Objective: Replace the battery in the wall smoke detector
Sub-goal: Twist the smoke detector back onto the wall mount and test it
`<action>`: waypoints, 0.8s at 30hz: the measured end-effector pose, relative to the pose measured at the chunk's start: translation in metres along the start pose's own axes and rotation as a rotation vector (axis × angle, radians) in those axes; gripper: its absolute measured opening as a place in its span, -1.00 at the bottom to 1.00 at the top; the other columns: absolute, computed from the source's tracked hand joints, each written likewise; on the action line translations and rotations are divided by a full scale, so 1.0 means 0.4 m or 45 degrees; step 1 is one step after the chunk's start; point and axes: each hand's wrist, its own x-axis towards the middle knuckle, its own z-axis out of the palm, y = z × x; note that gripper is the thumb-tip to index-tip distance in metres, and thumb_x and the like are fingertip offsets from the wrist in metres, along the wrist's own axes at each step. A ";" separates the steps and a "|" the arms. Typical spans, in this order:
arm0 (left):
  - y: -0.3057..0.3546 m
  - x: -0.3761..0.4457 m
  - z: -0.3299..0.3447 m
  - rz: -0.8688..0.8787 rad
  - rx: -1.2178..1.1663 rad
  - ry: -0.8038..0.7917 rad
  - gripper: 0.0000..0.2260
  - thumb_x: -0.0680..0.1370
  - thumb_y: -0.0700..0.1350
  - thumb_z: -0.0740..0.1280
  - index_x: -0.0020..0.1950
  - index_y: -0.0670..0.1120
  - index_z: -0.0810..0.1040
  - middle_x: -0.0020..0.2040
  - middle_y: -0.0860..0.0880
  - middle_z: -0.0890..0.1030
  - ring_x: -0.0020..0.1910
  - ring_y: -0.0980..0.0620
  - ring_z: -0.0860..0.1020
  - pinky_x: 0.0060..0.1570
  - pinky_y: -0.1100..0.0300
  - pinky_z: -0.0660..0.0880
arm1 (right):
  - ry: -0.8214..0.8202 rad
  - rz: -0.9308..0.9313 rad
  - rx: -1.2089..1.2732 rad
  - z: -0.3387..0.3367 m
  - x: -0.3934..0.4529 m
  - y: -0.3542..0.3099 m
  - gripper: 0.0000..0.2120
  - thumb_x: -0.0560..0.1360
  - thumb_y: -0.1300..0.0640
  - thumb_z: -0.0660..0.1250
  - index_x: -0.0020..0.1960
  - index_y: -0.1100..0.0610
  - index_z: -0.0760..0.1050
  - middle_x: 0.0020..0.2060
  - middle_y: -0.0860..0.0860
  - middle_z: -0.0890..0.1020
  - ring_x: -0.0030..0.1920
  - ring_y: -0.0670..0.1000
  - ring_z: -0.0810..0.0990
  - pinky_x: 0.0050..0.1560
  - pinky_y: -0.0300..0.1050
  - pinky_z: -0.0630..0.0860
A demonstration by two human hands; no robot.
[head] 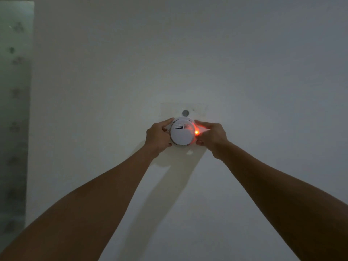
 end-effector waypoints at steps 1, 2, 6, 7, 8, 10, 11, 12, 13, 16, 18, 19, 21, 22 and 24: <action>0.001 0.001 0.000 0.000 0.002 0.003 -0.48 0.53 -0.41 0.23 0.43 -0.02 0.48 0.29 -0.15 0.56 0.12 -0.10 0.52 -0.12 0.05 0.63 | -0.017 -0.004 -0.006 -0.001 0.000 0.000 -0.44 0.36 0.51 0.34 0.27 0.09 0.55 0.14 0.17 0.62 -0.21 0.11 0.62 -0.02 0.04 0.66; 0.001 0.001 0.000 0.002 0.005 0.004 -0.48 0.54 -0.41 0.23 0.43 -0.02 0.48 0.30 -0.14 0.55 0.12 -0.10 0.51 -0.11 0.04 0.63 | -0.034 -0.009 -0.011 -0.003 -0.003 0.000 -0.45 0.38 0.49 0.35 0.28 0.09 0.54 0.15 0.16 0.61 -0.17 0.11 0.63 -0.02 0.02 0.66; 0.001 0.001 0.000 0.000 0.010 0.019 -0.48 0.54 -0.41 0.21 0.42 0.00 0.49 0.23 -0.14 0.56 0.10 -0.11 0.52 -0.12 0.04 0.64 | -0.038 -0.017 0.071 -0.006 -0.014 0.002 -0.54 0.40 0.42 0.36 0.27 0.13 0.55 0.01 0.16 0.65 -0.14 0.12 0.63 0.04 0.07 0.64; 0.001 0.002 0.001 -0.002 0.007 0.020 -0.48 0.53 -0.41 0.21 0.42 0.00 0.49 0.22 -0.14 0.56 0.10 -0.11 0.53 -0.15 0.05 0.64 | -0.030 -0.021 0.085 -0.006 -0.016 0.004 -0.54 0.40 0.42 0.36 0.26 0.14 0.56 -0.03 0.15 0.65 -0.15 0.12 0.62 0.05 0.10 0.64; 0.001 0.002 0.001 -0.004 0.007 0.019 -0.48 0.53 -0.41 0.21 0.42 0.01 0.49 0.21 -0.14 0.56 0.10 -0.12 0.53 -0.16 0.06 0.64 | -0.027 -0.023 0.083 -0.005 -0.017 0.006 -0.55 0.40 0.42 0.35 0.25 0.15 0.56 -0.08 0.14 0.65 -0.15 0.12 0.62 0.05 0.11 0.64; 0.001 0.002 0.001 -0.008 0.009 0.018 -0.47 0.54 -0.41 0.21 0.42 0.01 0.49 0.22 -0.13 0.56 0.10 -0.12 0.52 -0.15 0.06 0.64 | -0.036 -0.026 0.055 -0.004 -0.014 0.012 -0.55 0.42 0.41 0.35 0.27 0.13 0.55 -0.11 0.12 0.63 -0.14 0.12 0.63 0.04 0.09 0.64; 0.000 0.002 0.001 -0.007 0.011 0.018 -0.47 0.54 -0.42 0.21 0.43 0.01 0.48 0.23 -0.13 0.55 0.10 -0.12 0.52 -0.14 0.06 0.63 | -0.046 -0.030 0.035 -0.003 -0.015 0.014 -0.54 0.43 0.40 0.36 0.28 0.12 0.54 -0.11 0.12 0.62 -0.14 0.12 0.63 0.04 0.07 0.65; 0.000 0.002 0.001 -0.003 0.017 0.018 -0.47 0.54 -0.42 0.21 0.43 0.01 0.48 0.25 -0.13 0.55 0.10 -0.12 0.52 -0.14 0.06 0.63 | -0.053 -0.036 0.018 -0.002 -0.016 0.015 -0.54 0.43 0.39 0.36 0.29 0.11 0.53 -0.12 0.11 0.61 -0.14 0.12 0.63 0.04 0.05 0.65; 0.000 0.001 0.001 0.001 0.020 0.021 -0.47 0.54 -0.41 0.21 0.43 0.01 0.48 0.26 -0.13 0.55 0.10 -0.11 0.52 -0.14 0.06 0.63 | -0.055 -0.050 0.012 0.000 -0.017 0.017 -0.54 0.44 0.38 0.36 0.30 0.10 0.53 -0.14 0.10 0.60 -0.15 0.11 0.63 0.03 0.06 0.65; -0.002 -0.002 0.003 0.008 0.019 0.026 -0.46 0.53 -0.42 0.22 0.43 0.01 0.48 0.28 -0.13 0.55 0.08 -0.09 0.51 -0.17 0.06 0.64 | -0.041 -0.081 0.012 0.001 -0.028 0.016 -0.57 0.45 0.36 0.36 0.28 0.09 0.54 -0.23 0.03 0.60 -0.20 0.08 0.61 0.00 0.06 0.65; -0.003 -0.004 0.005 0.012 0.015 0.028 -0.48 0.53 -0.40 0.25 0.43 0.00 0.47 0.30 -0.13 0.53 0.09 -0.08 0.50 -0.16 0.05 0.64 | -0.039 -0.075 -0.017 0.002 -0.029 0.017 -0.53 0.43 0.39 0.35 0.28 0.07 0.54 -0.23 0.06 0.60 -0.20 0.09 0.63 -0.02 0.07 0.66; -0.004 -0.006 0.006 0.012 0.016 0.028 -0.48 0.54 -0.40 0.26 0.43 0.00 0.47 0.30 -0.14 0.53 0.09 -0.08 0.50 -0.14 0.03 0.63 | -0.039 -0.069 -0.037 0.003 -0.028 0.019 -0.50 0.41 0.41 0.35 0.29 0.06 0.54 -0.23 0.09 0.61 -0.19 0.12 0.65 -0.01 0.08 0.66; -0.006 -0.009 0.007 0.010 0.014 0.029 -0.49 0.54 -0.38 0.27 0.43 0.00 0.46 0.27 -0.15 0.53 0.08 -0.09 0.50 -0.09 0.00 0.64 | -0.033 -0.065 -0.042 0.003 -0.028 0.021 -0.48 0.39 0.42 0.34 0.29 0.06 0.54 -0.21 0.10 0.62 -0.14 0.15 0.66 0.01 0.08 0.66; -0.006 -0.010 0.007 0.008 0.011 0.031 -0.50 0.54 -0.38 0.27 0.42 0.00 0.47 0.26 -0.16 0.54 0.06 -0.09 0.51 -0.08 -0.01 0.64 | -0.031 -0.072 -0.026 0.003 -0.030 0.021 -0.50 0.40 0.42 0.35 0.28 0.08 0.54 -0.16 0.10 0.63 -0.12 0.13 0.65 0.01 0.07 0.65; -0.005 -0.011 0.006 0.008 0.008 0.032 -0.50 0.53 -0.38 0.27 0.42 0.00 0.48 0.24 -0.17 0.55 0.05 -0.09 0.51 -0.08 -0.01 0.65 | -0.030 -0.085 -0.006 0.003 -0.033 0.019 -0.53 0.43 0.40 0.36 0.29 0.10 0.53 -0.07 0.12 0.63 -0.11 0.10 0.63 0.02 0.05 0.65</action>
